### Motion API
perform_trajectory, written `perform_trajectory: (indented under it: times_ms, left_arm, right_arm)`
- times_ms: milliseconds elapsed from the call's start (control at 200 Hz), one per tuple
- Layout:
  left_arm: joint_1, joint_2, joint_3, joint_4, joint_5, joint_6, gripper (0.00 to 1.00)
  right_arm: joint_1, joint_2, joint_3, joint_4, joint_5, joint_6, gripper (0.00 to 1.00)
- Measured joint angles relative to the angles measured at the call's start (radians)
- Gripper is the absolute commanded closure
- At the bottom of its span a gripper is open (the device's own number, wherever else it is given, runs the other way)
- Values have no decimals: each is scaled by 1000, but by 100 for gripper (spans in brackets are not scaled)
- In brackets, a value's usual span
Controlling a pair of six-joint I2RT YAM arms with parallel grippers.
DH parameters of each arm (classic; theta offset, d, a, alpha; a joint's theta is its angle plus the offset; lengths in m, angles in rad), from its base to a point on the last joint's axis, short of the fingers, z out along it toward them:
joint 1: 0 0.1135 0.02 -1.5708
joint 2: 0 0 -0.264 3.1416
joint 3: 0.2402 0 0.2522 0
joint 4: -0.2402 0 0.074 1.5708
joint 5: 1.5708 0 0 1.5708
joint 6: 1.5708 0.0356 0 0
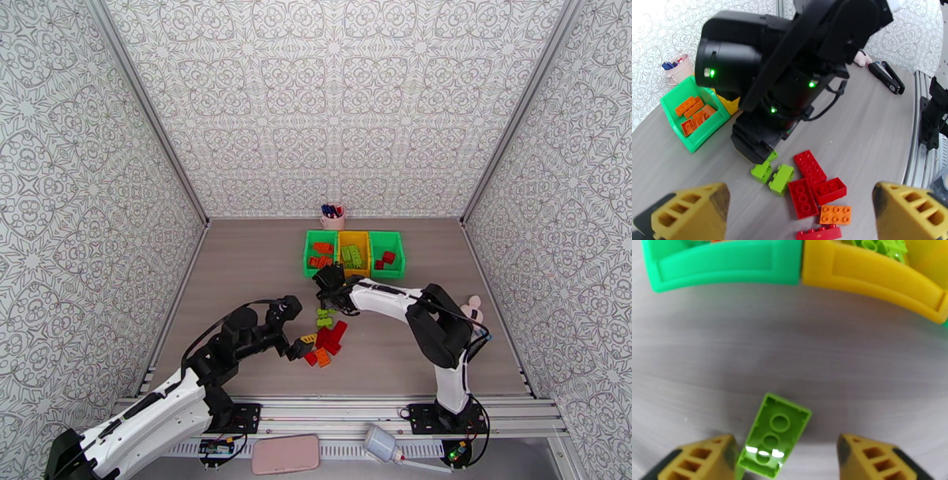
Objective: Sort the legos into containers by color
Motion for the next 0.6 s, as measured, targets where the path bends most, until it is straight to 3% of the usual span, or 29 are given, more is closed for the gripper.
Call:
perform_trajectory:
  times_ms: [370, 600]
  left_arm:
    - [0, 0, 0, 0, 0, 0, 0]
    - [0, 0, 0, 0, 0, 0, 0]
  right_arm:
    - [0, 57, 43, -13, -8, 5, 37]
    - [0, 61, 43, -25, -12, 9, 46]
